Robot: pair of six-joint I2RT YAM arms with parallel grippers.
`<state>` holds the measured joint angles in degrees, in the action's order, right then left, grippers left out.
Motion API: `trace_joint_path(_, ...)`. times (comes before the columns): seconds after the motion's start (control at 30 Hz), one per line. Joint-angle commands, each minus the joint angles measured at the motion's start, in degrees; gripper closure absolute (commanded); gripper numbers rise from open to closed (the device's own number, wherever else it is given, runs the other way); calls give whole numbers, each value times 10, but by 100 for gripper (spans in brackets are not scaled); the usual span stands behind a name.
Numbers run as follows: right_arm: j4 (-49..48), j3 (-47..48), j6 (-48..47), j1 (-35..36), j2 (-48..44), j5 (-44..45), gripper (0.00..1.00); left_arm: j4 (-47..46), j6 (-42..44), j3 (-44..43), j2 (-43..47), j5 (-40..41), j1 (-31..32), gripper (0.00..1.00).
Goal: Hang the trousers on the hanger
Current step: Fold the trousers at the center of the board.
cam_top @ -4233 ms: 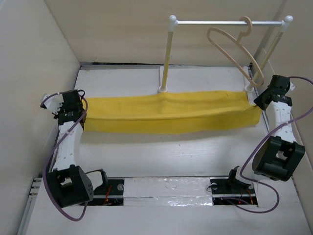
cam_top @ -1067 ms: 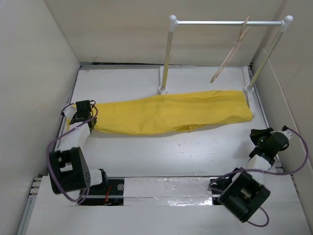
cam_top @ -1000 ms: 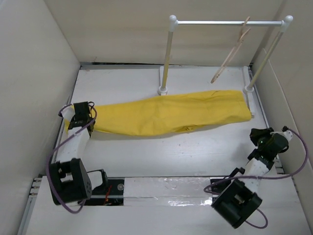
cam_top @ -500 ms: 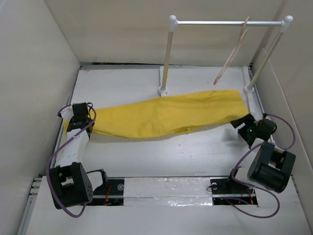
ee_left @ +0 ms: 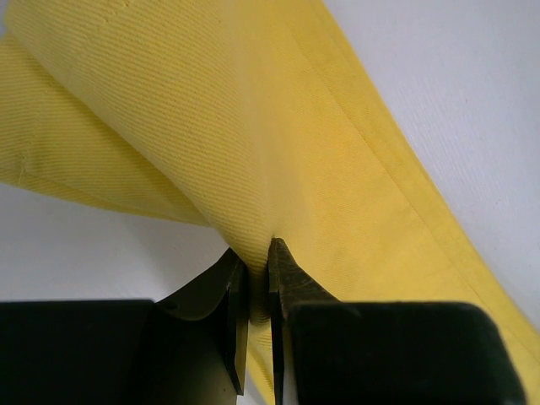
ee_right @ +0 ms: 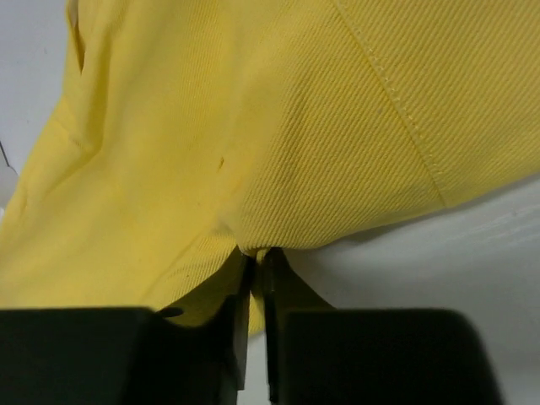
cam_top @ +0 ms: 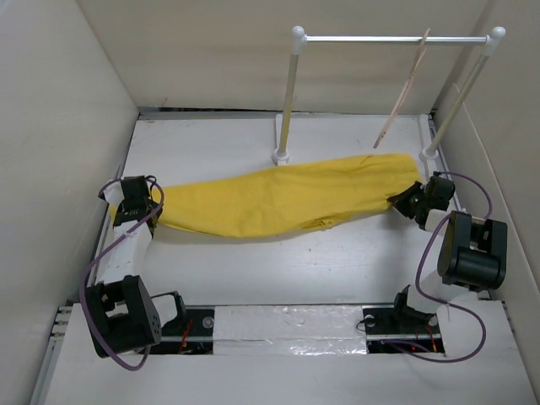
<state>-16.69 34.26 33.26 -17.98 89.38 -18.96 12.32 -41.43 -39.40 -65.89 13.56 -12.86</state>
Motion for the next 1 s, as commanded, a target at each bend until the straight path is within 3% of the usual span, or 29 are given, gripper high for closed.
trace_joint_path(0.0,12,42,0,4,12,43,95,-23,13,-20,-5,1,-3,100)
trace_joint_path(0.03,20,50,-3,-6,11,43,100,-18,15,-24,-7,7,-3,100)
trace_joint_path(0.2,31,10,-26,-53,-81,76,100,2,42,-74,-33,52,-3,100)
trace_joint_path(0.33,34,-78,-10,-110,-247,35,100,29,67,-99,-39,102,-3,100)
trace_joint_path(0.57,142,-213,-88,-212,-471,27,100,58,63,-55,-12,100,-8,100)
trace_joint_path(0.73,225,-240,-132,-278,-528,-56,98,91,39,-21,38,87,-8,100)
trace_joint_path(0.77,234,-228,-133,-278,-533,-55,81,96,35,-17,49,88,-8,100)
trace_joint_path(0.8,230,-226,-130,-278,-535,-54,67,100,26,-17,62,100,-8,89)
trace_joint_path(0.83,231,-223,-130,-283,-534,-55,54,103,25,-18,66,103,-8,60)
trace_joint_path(0.87,245,-203,-139,-283,-531,-42,32,102,27,-24,72,105,-8,48)
trace_joint_path(0.93,251,-194,-152,-283,-513,-20,15,95,36,-39,78,100,-8,37)
trace_joint_path(0.97,239,-194,-144,-283,-505,-20,13,91,40,-39,80,93,-8,37)
